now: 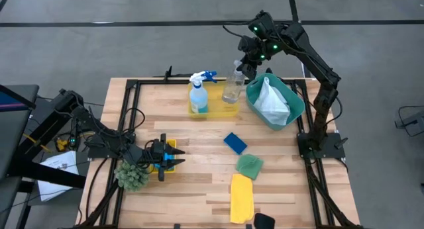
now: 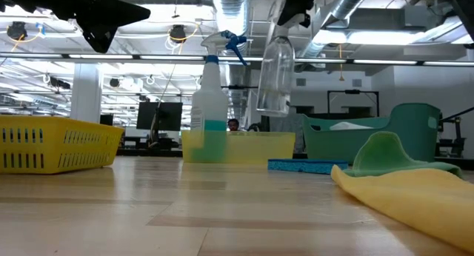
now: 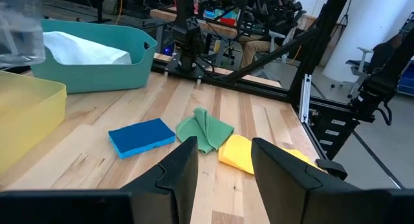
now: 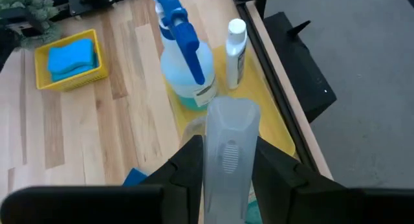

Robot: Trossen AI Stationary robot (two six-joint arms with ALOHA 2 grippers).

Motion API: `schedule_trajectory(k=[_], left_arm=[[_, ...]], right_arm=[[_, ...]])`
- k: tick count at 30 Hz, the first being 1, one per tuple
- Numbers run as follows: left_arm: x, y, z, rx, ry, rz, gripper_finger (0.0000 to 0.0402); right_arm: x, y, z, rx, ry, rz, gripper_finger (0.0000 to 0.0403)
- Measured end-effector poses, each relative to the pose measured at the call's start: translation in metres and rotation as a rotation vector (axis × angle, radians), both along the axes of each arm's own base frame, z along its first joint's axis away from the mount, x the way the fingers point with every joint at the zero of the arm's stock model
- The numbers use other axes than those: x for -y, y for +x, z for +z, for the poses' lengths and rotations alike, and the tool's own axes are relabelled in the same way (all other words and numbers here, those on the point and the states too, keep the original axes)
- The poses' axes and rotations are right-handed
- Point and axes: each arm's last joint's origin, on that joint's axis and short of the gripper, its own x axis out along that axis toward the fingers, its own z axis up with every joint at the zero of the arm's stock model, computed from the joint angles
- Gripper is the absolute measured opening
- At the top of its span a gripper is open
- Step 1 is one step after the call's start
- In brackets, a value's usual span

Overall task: Pick & Place Kitchen Items
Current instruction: Put the transparent spray bottle into the top yellow bin

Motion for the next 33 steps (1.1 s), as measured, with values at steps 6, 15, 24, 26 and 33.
schedule_trajectory(k=[6,15,24,26,33], left_arm=[[0.0,0.0,0.0,-0.002,0.004,-0.001,0.014],[0.0,0.0,0.0,-0.002,0.005,-0.001,0.014],[0.0,0.0,0.0,0.003,0.001,-0.001,0.014],[0.0,0.0,0.0,0.004,0.001,-0.001,0.014],[0.0,0.0,0.0,0.004,0.003,-0.001,0.014]], right_arm=[[0.003,0.01,-0.005,0.022,0.002,0.031,0.0095],[0.004,0.01,-0.005,0.019,-0.001,0.033,0.0095],[0.007,0.012,-0.002,0.057,-0.036,0.046,0.0095],[0.01,0.01,-0.002,0.058,-0.048,0.034,0.0095],[0.012,0.009,-0.001,0.068,-0.057,0.033,0.0095]])
